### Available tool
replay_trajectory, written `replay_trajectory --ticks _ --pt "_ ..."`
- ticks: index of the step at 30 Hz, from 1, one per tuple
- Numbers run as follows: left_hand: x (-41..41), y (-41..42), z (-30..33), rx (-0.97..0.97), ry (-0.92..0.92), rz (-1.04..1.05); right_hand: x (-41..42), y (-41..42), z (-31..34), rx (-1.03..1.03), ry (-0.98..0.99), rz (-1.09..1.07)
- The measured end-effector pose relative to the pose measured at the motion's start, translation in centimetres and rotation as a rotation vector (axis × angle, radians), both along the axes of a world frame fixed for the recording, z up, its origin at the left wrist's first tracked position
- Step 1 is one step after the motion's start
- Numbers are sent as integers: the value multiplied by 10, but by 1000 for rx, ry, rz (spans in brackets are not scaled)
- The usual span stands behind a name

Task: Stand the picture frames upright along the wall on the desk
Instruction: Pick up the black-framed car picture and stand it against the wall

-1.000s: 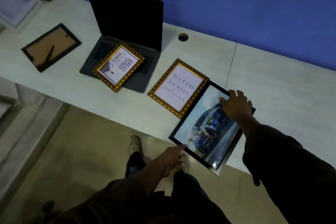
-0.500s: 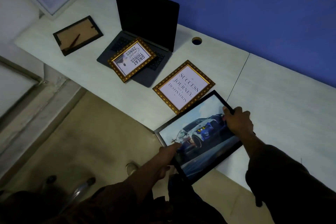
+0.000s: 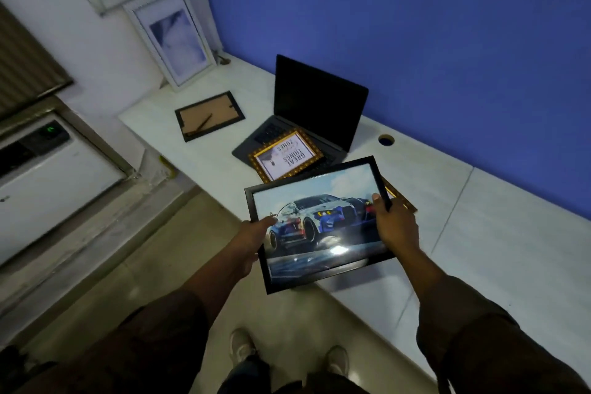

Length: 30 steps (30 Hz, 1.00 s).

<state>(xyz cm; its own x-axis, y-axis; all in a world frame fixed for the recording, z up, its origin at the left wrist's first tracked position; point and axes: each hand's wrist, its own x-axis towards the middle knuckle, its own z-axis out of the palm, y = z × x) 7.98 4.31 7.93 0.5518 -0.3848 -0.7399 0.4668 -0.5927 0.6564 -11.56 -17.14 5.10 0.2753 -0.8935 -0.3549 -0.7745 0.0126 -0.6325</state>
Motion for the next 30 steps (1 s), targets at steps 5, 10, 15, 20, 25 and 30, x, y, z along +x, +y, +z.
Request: replay_trajectory --ticks 5,10,15,20,25,30 --pt "75 22 42 -146 -119 14 73 14 27 -17 -63 40" --pt "156 60 70 -239 -158 16 160 40 60 -86 -123 94" --pt "237 94 86 -307 -243 2 236 69 86 -164 -232 171" --pt "296 122 106 -355 -344 7 300 89 109 -225 -289 199" --pt "343 128 116 -416 -378 -16 348 87 137 -243 -294 225" --pt "376 118 121 -462 -413 -35 396 75 154 -260 -320 222"
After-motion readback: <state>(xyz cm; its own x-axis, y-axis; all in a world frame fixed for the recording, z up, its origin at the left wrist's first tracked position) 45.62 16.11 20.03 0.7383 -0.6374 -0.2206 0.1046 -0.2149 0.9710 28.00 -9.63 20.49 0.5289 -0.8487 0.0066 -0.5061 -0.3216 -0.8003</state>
